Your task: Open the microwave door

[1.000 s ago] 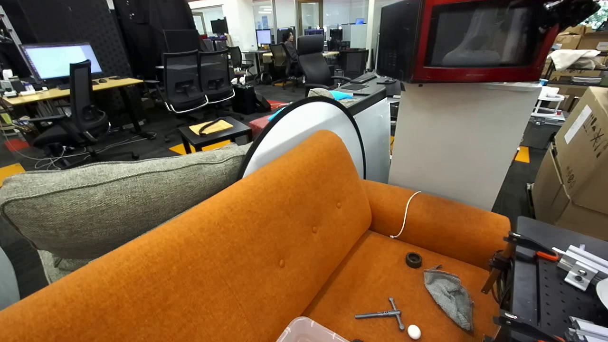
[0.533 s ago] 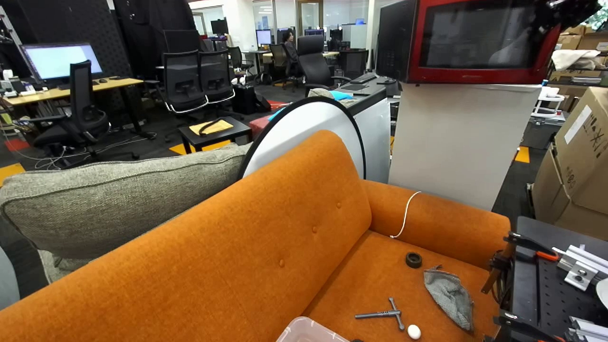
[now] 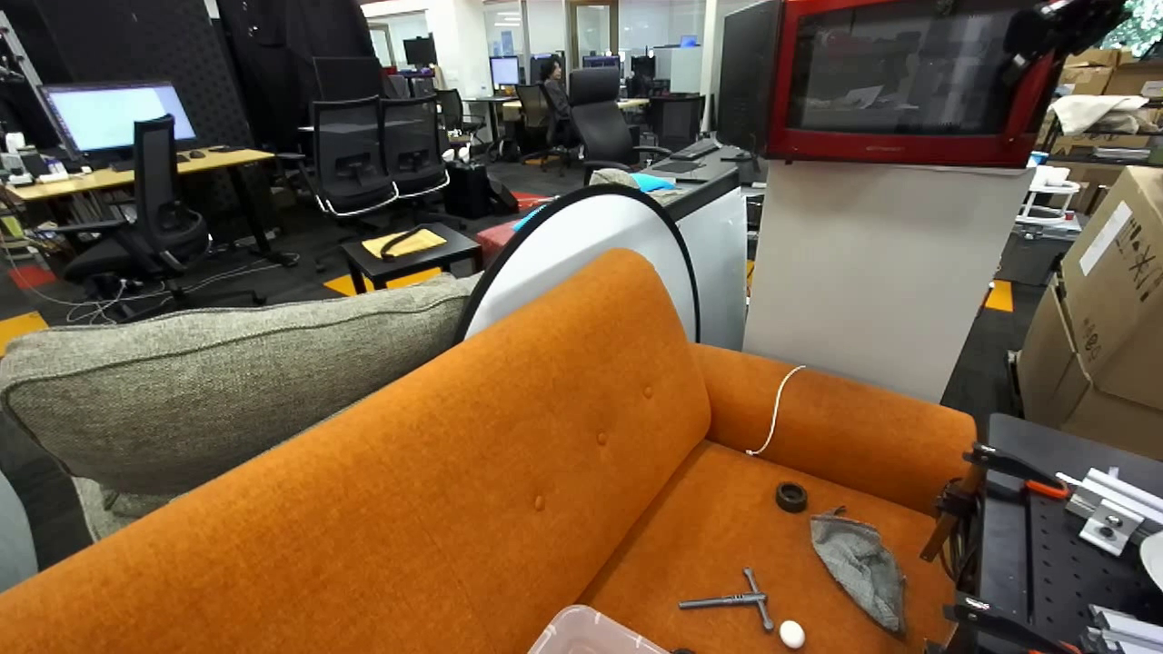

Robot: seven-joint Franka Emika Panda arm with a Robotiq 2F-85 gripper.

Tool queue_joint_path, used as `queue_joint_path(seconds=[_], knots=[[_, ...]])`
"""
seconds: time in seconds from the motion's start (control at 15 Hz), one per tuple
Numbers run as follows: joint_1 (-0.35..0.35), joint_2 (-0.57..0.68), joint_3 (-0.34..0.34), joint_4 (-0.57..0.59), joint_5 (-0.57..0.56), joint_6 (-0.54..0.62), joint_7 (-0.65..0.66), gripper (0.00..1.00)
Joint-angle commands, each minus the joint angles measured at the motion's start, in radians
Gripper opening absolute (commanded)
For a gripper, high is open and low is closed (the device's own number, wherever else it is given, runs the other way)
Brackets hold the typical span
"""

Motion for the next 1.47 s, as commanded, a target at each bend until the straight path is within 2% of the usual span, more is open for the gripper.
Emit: queue_joint_path(seconds=[0.0, 0.07, 0.13, 0.53, 0.67, 1.0, 1.27, 1.4], knots=[[-0.006, 0.007, 0.033, -0.028, -0.05, 0.031, -0.027, 0.12], [-0.01, 0.009, 0.037, -0.03, -0.057, 0.039, -0.018, 0.38], [-0.016, 0.012, 0.041, -0.033, -0.069, 0.056, -0.008, 0.56], [-0.08, 0.037, 0.054, -0.065, -0.197, 0.21, 0.051, 0.96], [-0.115, 0.052, 0.062, -0.058, -0.214, 0.251, 0.086, 1.0], [-0.187, 0.058, 0.09, -0.048, -0.208, 0.26, 0.115, 1.0], [-0.219, 0.059, 0.115, -0.045, -0.205, 0.243, 0.125, 1.0], [-0.21, 0.058, 0.112, -0.033, -0.195, 0.217, 0.096, 1.0]])
